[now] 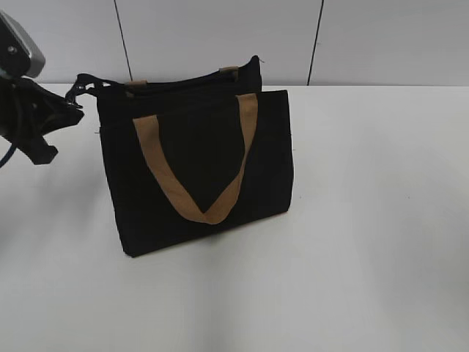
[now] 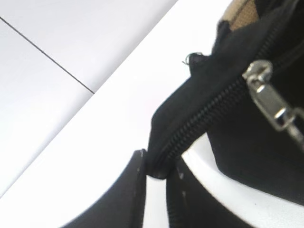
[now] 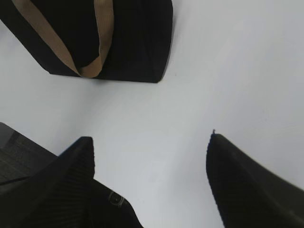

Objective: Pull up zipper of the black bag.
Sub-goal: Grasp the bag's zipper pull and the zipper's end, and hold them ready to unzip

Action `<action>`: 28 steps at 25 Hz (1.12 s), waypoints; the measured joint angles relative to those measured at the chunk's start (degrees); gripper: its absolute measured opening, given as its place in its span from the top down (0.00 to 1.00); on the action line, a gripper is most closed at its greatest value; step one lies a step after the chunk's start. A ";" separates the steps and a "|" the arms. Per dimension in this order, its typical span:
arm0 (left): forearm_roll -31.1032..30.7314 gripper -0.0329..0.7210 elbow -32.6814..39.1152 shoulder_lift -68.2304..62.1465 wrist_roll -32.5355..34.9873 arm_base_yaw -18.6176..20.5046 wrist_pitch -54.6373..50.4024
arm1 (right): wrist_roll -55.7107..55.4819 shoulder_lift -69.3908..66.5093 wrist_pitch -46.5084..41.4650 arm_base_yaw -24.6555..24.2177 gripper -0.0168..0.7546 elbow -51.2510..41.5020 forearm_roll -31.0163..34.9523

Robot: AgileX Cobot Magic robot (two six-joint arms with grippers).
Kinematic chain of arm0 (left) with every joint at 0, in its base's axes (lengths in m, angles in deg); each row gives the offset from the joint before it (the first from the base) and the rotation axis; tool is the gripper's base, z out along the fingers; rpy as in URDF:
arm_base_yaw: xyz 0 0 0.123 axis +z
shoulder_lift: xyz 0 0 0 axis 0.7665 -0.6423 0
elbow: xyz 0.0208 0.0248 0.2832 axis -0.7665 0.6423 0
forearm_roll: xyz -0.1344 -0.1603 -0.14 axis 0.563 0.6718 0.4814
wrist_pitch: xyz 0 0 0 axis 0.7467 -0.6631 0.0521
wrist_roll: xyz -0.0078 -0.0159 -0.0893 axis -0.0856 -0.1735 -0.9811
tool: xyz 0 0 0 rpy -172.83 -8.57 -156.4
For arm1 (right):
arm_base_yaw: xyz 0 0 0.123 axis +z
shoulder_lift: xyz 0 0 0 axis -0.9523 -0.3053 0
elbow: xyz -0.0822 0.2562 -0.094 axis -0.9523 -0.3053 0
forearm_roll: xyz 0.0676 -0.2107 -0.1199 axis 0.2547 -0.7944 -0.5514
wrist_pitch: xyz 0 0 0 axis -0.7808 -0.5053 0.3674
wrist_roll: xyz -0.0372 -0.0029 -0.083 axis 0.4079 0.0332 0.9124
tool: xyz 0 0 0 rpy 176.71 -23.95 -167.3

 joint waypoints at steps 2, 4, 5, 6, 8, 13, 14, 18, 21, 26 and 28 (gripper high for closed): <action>0.00 0.86 0.62 2.79 -0.02 0.00 1.56 | 0.84 -0.06 0.76 0.00 0.26 0.00 0.97; 0.00 0.86 1.68 5.33 -0.07 0.00 3.23 | 1.55 -0.34 0.97 0.00 0.26 0.00 1.83; 0.00 0.86 2.26 6.70 -0.07 0.00 4.22 | 1.99 -0.68 1.04 0.00 0.26 0.00 2.57; 0.00 0.86 2.72 8.07 -0.07 0.00 5.04 | 2.34 -0.96 1.11 0.00 0.26 0.00 3.39; 0.00 0.86 3.71 10.56 -0.07 0.00 6.29 | 3.17 -1.69 1.23 0.00 0.26 0.00 5.23; 0.00 0.86 4.53 16.62 -0.07 0.00 6.81 | 6.47 -4.66 1.25 2.13 0.30 4.49 7.41; 0.00 0.86 4.53 17.40 -0.07 0.00 6.86 | 6.56 -5.79 1.25 3.34 0.32 6.51 7.46; 0.00 0.86 4.53 19.81 -0.07 0.00 6.86 | 6.12 -11.94 1.48 11.12 0.34 13.93 7.82; 0.00 0.86 4.53 20.31 -0.07 0.00 6.86 | 4.96 -17.89 2.80 18.52 0.35 17.77 6.88; -0.04 0.86 4.53 20.31 -0.07 0.00 6.92 | 0.67 -28.50 10.40 31.44 0.35 23.28 2.96; -0.04 0.86 4.53 20.31 -0.07 0.00 7.07 | -1.37 -32.27 14.42 35.32 0.37 24.66 1.58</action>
